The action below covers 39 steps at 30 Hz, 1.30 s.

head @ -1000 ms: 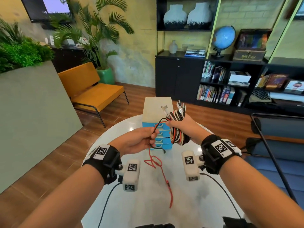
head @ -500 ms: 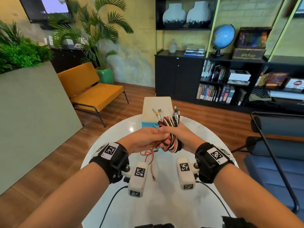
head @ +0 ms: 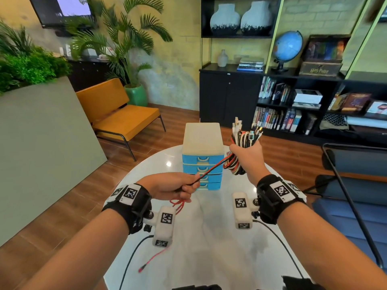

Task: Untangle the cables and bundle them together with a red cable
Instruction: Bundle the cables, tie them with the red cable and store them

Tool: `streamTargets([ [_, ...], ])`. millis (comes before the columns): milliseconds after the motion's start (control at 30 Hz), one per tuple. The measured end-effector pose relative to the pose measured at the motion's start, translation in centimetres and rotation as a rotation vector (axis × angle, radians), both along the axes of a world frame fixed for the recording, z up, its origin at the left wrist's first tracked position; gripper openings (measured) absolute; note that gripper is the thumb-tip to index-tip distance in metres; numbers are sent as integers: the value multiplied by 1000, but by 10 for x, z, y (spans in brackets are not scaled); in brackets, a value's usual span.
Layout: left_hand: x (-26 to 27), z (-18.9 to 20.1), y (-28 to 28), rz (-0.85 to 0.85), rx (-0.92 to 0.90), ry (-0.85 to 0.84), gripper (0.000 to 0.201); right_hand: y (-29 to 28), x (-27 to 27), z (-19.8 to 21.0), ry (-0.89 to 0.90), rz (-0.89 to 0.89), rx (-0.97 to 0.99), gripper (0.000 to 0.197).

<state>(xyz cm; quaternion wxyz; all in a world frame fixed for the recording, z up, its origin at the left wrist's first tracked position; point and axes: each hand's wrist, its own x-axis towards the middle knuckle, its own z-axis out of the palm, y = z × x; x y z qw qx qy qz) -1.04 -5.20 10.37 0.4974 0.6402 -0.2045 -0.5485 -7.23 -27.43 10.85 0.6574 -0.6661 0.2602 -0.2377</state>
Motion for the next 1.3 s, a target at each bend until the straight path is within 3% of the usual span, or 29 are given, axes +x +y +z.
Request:
streamTargets([
  [100, 6, -10, 7, -47, 15, 24, 23, -3, 1, -1, 18, -27, 6, 38],
  [200, 12, -18, 14, -87, 101, -87, 23, -5, 0, -2, 48, -16, 14, 41],
  [267, 13, -17, 15, -21, 138, -242, 26, -5, -3, -2, 63, 45, 12, 39],
  [400, 19, -9, 10, 31, 224, -761, 22, 0, -9, 1, 114, 271, -65, 32],
  [500, 24, -3, 0, 85, 198, -889, 14, 9, -9, 1, 160, 440, -108, 30],
  [700, 17, 10, -21, 197, 14, -991, 3, 30, -8, -5, 159, 568, -98, 42],
  [767, 16, 9, -26, 254, -49, -995, 10, 34, -8, -7, 137, 575, -50, 44],
  [900, 18, -2, -28, 303, -166, -902, 26, 40, -11, -8, 95, 615, 114, 32],
  [1033, 12, -9, -30, 316, -152, -974, 25, 43, -15, -17, 131, 616, 174, 29],
  [1167, 12, -12, -28, 210, -74, -975, 27, 45, -13, -19, 215, 574, 15, 32],
  [1300, 24, -18, -9, -59, 150, -1080, 16, 37, -13, -13, 260, 546, -51, 29],
])
